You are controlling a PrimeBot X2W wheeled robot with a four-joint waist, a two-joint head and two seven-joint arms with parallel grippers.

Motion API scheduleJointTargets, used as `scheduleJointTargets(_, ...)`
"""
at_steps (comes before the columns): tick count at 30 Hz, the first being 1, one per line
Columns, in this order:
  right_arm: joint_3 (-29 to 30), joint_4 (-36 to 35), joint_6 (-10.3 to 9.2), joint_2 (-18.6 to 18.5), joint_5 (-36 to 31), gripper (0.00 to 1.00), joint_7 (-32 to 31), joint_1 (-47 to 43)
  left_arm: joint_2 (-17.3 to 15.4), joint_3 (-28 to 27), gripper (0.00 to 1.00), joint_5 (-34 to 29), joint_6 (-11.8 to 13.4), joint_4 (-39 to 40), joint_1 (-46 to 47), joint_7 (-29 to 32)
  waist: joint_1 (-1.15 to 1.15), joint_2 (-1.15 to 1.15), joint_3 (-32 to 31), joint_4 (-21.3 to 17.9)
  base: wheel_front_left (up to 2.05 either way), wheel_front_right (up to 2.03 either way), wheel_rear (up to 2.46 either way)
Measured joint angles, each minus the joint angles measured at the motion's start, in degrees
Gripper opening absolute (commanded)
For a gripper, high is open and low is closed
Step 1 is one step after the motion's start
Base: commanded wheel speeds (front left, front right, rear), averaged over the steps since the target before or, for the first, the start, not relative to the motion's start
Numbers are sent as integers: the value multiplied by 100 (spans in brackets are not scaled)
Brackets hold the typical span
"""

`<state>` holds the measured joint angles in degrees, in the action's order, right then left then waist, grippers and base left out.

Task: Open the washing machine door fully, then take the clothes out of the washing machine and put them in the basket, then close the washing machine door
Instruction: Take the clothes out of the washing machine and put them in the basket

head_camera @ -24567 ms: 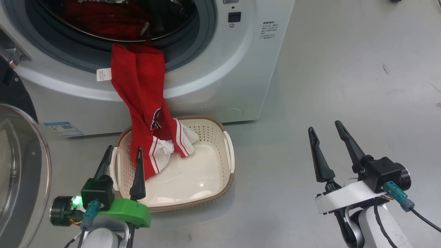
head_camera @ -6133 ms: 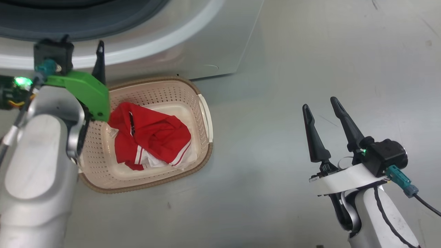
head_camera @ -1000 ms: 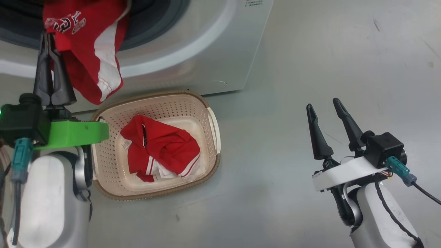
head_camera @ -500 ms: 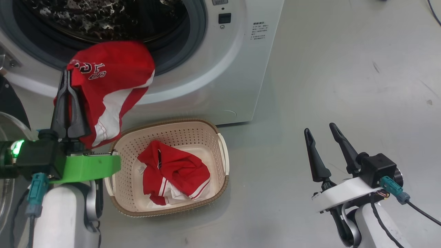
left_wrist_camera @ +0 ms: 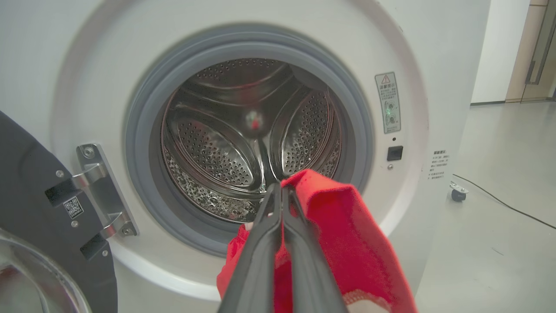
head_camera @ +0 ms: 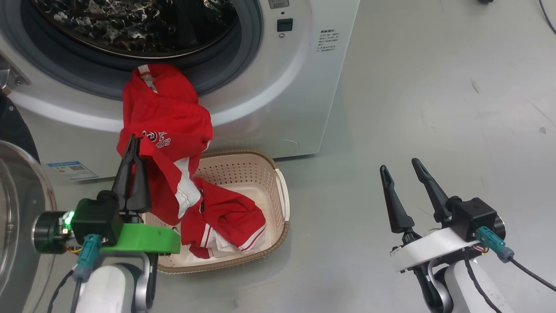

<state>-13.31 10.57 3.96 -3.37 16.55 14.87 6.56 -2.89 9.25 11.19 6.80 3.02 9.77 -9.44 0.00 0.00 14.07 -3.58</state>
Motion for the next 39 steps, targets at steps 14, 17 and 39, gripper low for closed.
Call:
scheduleJointTargets(14,-66,-193,1,5,0,100,0,33,13,314,0,190,0,-1138,-25,316,0,0,398,-150,0,0,0)
scheduleJointTargets(17,-98,-229,1,7,1,100,0,103,13,323,0,192,0,-1413,113,358,0,0,533,-202,0,0,0)
scheduleJointTargets(39,-197,-483,63,15,74,100,0,732,16,-145,0,442,0,-3747,1833,784,0,0,1772,-655,0,0,0)
